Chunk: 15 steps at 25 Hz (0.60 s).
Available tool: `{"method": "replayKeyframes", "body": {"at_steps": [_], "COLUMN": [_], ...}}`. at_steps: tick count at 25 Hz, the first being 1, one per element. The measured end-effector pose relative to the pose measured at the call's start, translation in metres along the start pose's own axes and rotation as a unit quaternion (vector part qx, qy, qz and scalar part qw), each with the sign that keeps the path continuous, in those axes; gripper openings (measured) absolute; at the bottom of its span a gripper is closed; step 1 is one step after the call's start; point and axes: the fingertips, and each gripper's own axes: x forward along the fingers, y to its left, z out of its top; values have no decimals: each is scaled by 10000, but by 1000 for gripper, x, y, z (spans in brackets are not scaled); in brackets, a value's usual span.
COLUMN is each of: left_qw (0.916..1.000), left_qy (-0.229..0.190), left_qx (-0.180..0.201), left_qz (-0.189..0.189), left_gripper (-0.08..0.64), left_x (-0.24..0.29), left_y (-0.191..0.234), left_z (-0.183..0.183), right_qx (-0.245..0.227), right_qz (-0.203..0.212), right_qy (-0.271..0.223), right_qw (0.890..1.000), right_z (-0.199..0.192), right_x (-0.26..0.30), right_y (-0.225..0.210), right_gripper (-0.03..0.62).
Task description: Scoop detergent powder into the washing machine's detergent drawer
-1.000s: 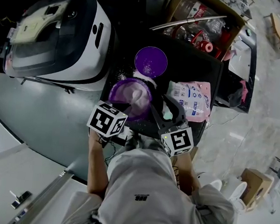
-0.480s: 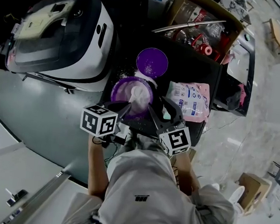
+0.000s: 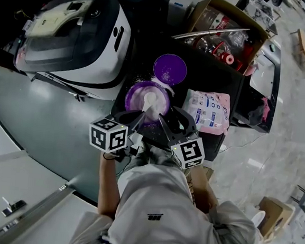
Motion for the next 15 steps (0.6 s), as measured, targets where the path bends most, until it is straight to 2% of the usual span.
{"method": "replayKeyframes", "body": {"at_steps": [6,10,15], "left_qw": [9996,9994,9993], "left_qy": [-283,-314,-239], "left_qx": [-27,107,197], "left_qz": [-15,-17,-200], "left_gripper": [15,15,15], "left_x": [-12,-22,-36], "left_y": [-9,-5,5], "left_z": [-4,-9,-18], "right_qx": [-43,-82,-122], "right_qz": [114,68,-126], "right_qy": [-57,-44,21], "right_qw": [9999,9999,9998], "right_z": [3,2,2], "right_x": [-3,1,7], "right_y": [15,28,48], "right_gripper": [178,178,178]}}
